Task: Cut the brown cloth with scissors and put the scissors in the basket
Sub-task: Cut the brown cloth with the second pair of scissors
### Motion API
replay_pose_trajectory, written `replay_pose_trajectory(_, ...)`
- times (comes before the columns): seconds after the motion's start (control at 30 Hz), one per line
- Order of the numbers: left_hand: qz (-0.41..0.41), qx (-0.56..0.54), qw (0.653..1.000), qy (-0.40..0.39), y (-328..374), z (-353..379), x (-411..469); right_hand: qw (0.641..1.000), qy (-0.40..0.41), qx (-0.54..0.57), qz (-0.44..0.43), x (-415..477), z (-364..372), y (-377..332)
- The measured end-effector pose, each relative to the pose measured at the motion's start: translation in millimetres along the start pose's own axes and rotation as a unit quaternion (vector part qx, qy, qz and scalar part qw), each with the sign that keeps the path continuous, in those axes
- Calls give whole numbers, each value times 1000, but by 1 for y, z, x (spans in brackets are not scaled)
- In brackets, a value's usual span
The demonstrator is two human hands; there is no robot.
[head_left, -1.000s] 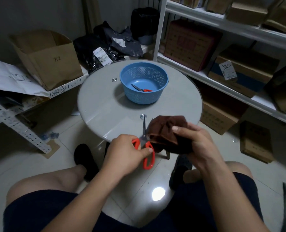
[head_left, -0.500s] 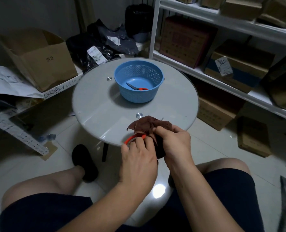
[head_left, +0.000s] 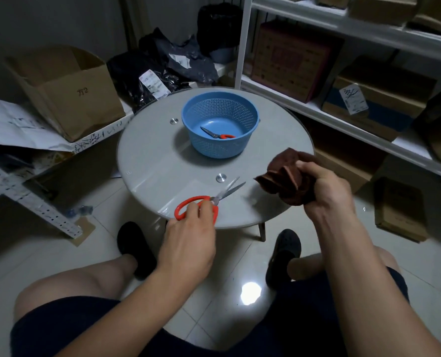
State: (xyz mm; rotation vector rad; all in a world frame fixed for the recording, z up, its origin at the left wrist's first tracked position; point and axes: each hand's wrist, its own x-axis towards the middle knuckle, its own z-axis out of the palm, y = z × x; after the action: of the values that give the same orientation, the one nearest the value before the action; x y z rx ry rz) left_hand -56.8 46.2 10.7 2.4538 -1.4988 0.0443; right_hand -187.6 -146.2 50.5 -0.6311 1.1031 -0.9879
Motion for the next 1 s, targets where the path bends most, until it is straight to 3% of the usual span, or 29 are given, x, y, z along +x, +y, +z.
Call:
replay_pose_trajectory(0.07,-62,-159,985,3,-9,-6,7,998,-66,-14,15,-9,2,1)
replay_pose_trajectory(0.13,-124,-311,942,11,-14,-11,16,992,-124,4,37,-16,1,10)
replay_pose_trajectory(0.2,-157,-392,906,24,-23,-13,24,981,-172,39,81,-19,-4,20)
replay_pose_trajectory(0.33,-199,-483,853,18,-35,-13,26,957,-241,68,148,-23,-6,35)
replay_pose_trajectory(0.47,-261,-616,743,28,-32,-18,25,950,-240,67,190,-19,4,49)
replay_pose_trajectory(0.57,-283,-628,723,44,-34,-20,23,939,-269,65,202,-13,16,53)
replay_pose_trajectory(0.67,-290,-648,703,47,-41,-21,23,948,-251,-16,194,0,30,52)
replay_pose_trajectory(0.73,-285,-656,697,44,-44,-20,22,951,-213,-171,148,10,37,54)
replay_pose_trajectory(0.8,-271,-674,686,40,-47,-18,23,926,-166,-336,55,22,37,55)
replay_pose_trajectory(0.9,-255,-701,664,49,-46,-15,25,897,-129,-423,-26,31,37,51)
replay_pose_trajectory(1.0,-248,-723,644,38,-41,-12,31,854,-84,-485,-169,26,34,45)
